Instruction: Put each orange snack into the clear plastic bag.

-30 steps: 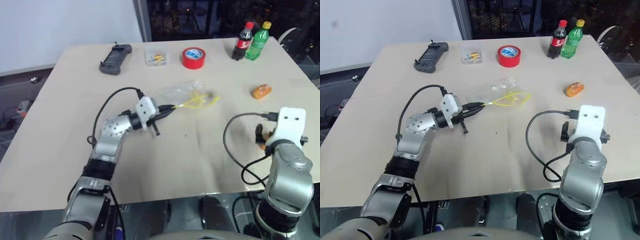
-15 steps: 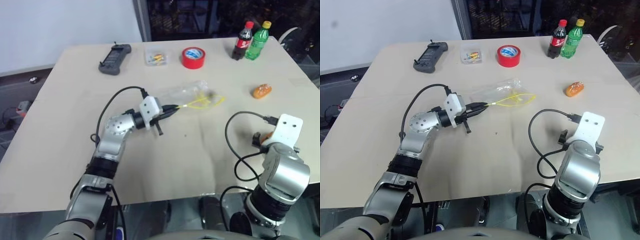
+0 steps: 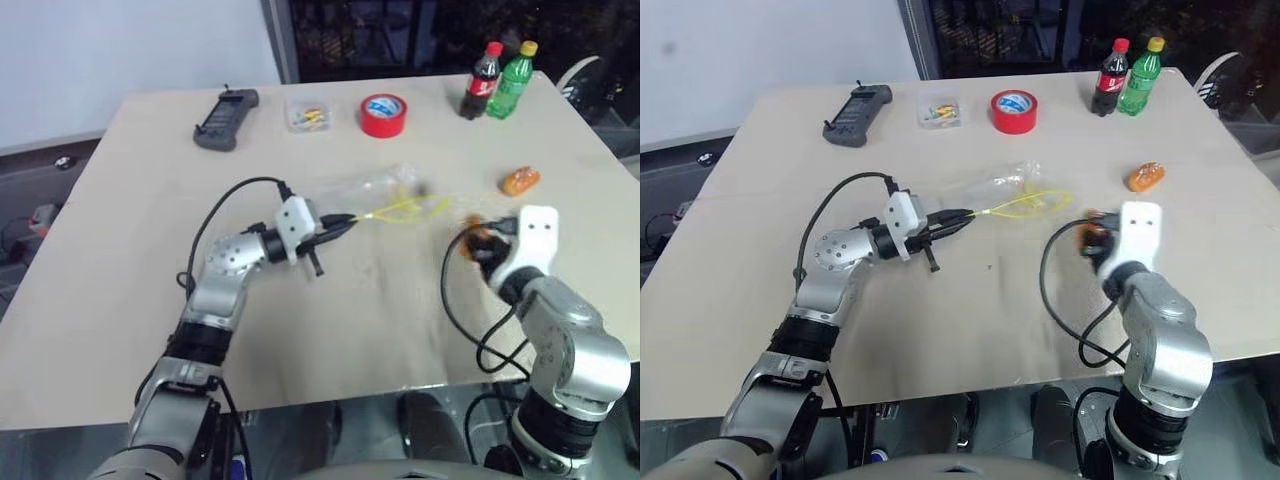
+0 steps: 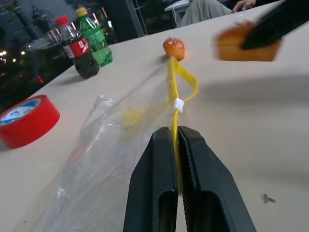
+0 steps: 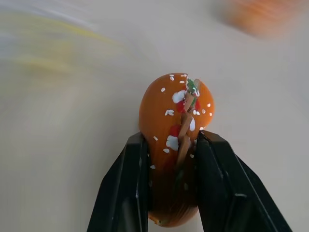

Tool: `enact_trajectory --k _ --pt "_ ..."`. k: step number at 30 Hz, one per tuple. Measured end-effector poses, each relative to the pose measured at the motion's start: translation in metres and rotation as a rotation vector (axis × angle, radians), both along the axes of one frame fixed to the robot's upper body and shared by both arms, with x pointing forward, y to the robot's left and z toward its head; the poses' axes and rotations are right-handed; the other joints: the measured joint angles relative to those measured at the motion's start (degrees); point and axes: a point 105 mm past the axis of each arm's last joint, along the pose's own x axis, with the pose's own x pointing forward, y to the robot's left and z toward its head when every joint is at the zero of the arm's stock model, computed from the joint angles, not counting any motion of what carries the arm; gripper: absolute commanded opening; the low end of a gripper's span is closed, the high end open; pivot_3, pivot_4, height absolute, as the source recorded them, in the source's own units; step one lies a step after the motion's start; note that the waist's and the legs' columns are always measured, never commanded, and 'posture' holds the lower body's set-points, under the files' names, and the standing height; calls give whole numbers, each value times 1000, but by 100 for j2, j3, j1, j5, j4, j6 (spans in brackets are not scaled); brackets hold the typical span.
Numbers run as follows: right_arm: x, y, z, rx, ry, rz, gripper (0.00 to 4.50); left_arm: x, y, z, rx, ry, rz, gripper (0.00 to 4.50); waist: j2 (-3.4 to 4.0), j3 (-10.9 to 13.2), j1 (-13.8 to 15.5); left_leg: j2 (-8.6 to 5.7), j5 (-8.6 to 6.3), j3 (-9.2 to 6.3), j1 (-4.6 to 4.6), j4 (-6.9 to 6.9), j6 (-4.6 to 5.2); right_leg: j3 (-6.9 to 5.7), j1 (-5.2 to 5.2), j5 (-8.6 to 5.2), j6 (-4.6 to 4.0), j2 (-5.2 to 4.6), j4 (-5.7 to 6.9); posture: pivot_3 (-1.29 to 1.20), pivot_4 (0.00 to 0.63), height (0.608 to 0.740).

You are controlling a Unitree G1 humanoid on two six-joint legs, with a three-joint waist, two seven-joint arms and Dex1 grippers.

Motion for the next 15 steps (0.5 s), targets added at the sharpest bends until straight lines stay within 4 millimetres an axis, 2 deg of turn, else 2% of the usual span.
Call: enact_trajectory --k 1,6,12,15 --pt "0 13 8 9 -25 99 1272 -1 1 -1 4 -12 7 0 0 0 12 -1 0 -1 0 1 0 0 1 0 0 -1 -2 0 150 740" --pt "12 46 23 94 -22 319 1272 -9 3 0 4 -72 -9 0 0 0 18 0 0 -3 0 -2 0 -1 0 1 -1 -1 -3 0 150 740" --pt "21 50 4 121 93 375 1272 -19 9 4 -3 -94 -18 0 0 1 42 -4 0 -5 -9 -4 0 -4 0 1 -2 -7 -16 0 150 740" --pt "21 46 5 150 101 377 1272 -18 15 6 3 -93 10 0 0 1 43 -3 0 -7 -8 -6 0 -5 -1 0 -2 -6 -15 0 150 740"
